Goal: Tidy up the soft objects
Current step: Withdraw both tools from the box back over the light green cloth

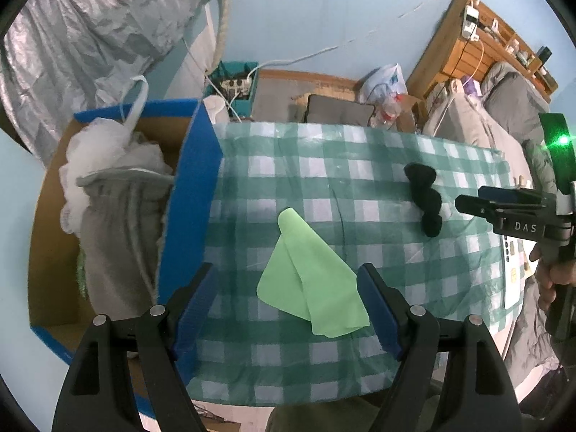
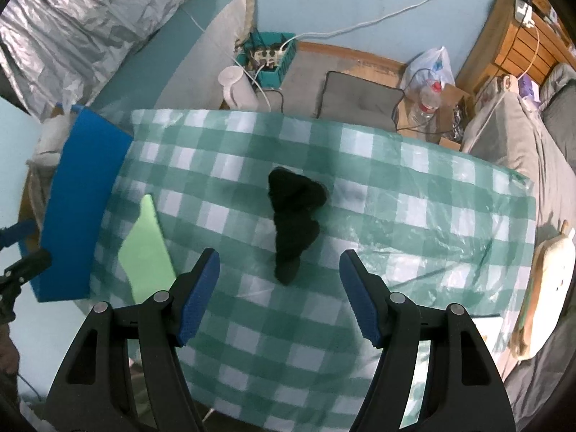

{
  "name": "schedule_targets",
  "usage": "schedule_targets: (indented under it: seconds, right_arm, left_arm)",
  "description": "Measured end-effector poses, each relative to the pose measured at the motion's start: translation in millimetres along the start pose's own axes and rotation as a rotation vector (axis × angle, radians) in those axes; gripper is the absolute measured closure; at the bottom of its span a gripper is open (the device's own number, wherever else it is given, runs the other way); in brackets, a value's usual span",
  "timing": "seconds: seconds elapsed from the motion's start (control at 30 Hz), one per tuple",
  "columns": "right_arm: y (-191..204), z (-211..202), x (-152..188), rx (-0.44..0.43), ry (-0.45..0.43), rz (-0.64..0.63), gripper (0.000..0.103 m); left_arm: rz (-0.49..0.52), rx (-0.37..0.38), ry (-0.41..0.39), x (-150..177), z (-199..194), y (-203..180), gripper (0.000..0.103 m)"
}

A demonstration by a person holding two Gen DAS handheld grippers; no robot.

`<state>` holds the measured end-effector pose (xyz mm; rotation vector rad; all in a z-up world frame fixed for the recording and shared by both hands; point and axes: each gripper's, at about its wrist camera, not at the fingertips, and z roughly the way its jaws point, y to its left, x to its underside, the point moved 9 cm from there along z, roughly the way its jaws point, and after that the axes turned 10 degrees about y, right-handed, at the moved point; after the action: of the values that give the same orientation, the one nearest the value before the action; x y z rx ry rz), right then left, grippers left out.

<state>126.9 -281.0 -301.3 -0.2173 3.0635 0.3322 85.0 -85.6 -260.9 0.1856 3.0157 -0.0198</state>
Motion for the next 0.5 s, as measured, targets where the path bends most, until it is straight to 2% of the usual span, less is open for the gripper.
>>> schedule_targets:
  seconds: [0.4,0.5]
  right_arm:
    - [-8,44,-22,0.005,0.050,-0.015,0.033]
    - [-9,55,-25,0.011,0.069,-0.012,0.033]
  left_arm:
    - [0.012,-0.011,0.084,-11,52,-5,0.023]
    - [-0.010,0.025,0.104,-11,62,-5,0.023]
